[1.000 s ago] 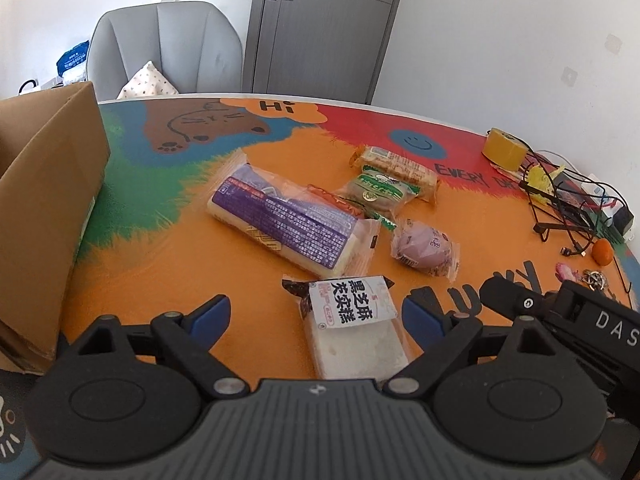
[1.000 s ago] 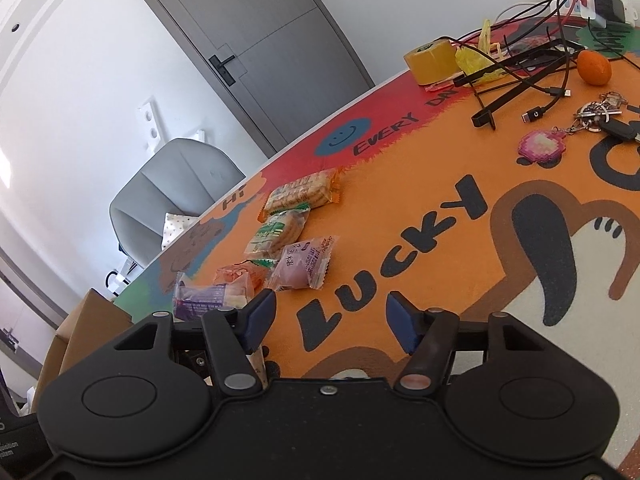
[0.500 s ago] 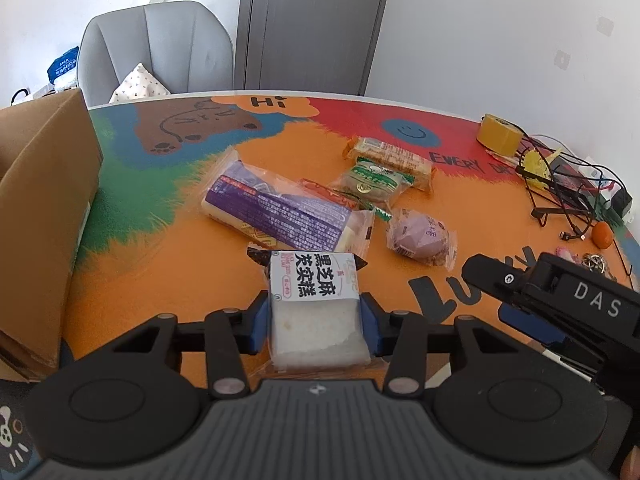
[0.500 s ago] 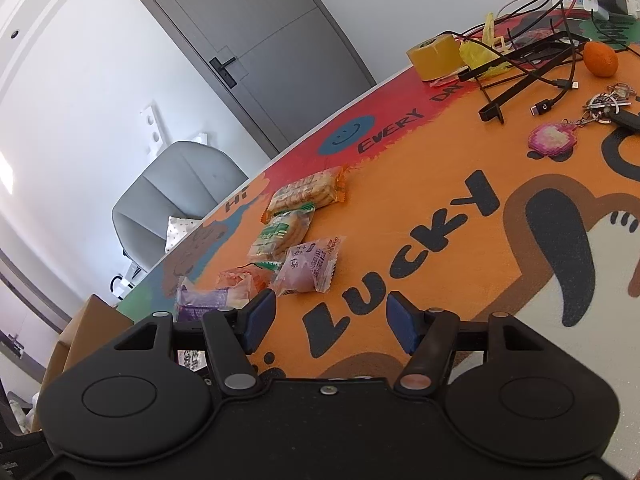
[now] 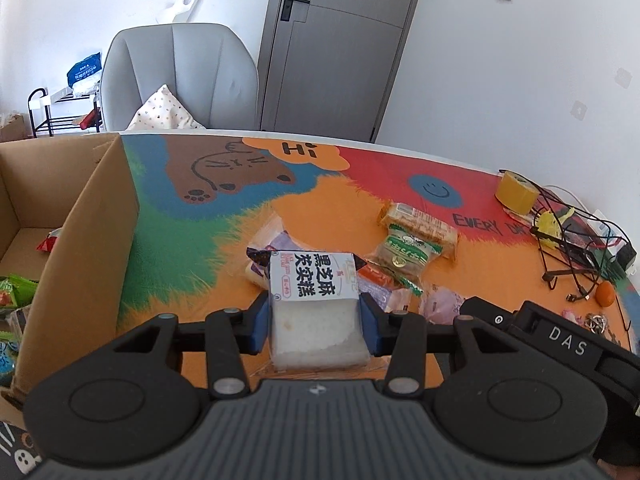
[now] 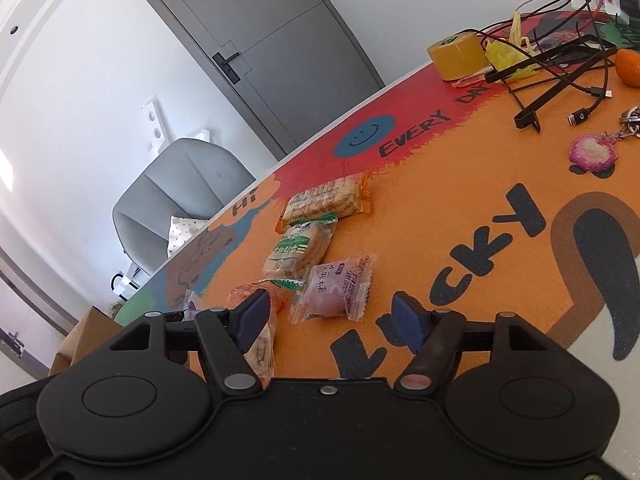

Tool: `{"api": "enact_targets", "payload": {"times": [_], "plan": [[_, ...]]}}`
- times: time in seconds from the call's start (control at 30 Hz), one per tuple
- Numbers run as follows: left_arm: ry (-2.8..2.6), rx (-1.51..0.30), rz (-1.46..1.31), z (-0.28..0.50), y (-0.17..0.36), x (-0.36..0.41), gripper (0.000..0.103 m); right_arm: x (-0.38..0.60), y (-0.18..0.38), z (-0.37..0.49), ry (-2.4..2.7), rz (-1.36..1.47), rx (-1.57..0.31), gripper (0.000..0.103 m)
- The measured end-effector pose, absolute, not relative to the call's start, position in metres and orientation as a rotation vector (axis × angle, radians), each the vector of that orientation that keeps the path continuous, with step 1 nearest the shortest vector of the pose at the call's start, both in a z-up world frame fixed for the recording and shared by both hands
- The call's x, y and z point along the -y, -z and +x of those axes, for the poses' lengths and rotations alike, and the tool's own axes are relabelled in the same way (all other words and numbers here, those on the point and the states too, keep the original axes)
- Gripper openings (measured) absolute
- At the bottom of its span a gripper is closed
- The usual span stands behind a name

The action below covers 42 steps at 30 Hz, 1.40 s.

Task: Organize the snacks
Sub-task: 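Grasp the white cake packet with the left tool while the right tool grasps the pink packet, then drop the white cake packet into the box with the left tool while the right tool drops the pink packet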

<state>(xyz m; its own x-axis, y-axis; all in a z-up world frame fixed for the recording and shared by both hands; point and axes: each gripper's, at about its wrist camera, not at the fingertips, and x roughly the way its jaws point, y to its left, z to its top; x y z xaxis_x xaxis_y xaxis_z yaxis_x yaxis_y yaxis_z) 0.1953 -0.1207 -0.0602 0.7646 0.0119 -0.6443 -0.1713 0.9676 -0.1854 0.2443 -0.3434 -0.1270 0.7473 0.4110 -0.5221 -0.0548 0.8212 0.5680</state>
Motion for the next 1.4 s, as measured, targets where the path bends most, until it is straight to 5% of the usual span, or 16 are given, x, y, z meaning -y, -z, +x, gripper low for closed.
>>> {"api": "enact_targets", "payload": {"times": [0.47, 0.53, 0.6, 0.7, 1.4], "plan": [[-0.173, -0.684, -0.269, 0.222, 0.054, 0.095, 0.045, 0.303, 0.125, 0.287, -0.223, 0.421, -0.725, 0.075], [-0.183, -0.682, -0.269, 0.225, 0.054, 0.093, 0.045, 0.301, 0.127, 0.288, -0.220, 0.417, -0.738, 0.066], [-0.190, -0.683, -0.268, 0.226, 0.055, 0.092, 0.045, 0.299, 0.130, 0.288, -0.220, 0.409, -0.752, 0.040], [-0.191, -0.682, -0.259, 0.225, 0.056, 0.093, 0.045, 0.303, 0.133, 0.283, -0.254, 0.440, -0.747, 0.029], [-0.201, -0.610, -0.226, 0.185, 0.028, 0.097, 0.045, 0.331, 0.103, 0.223, -0.303, 0.540, -0.593, 0.027]]}}
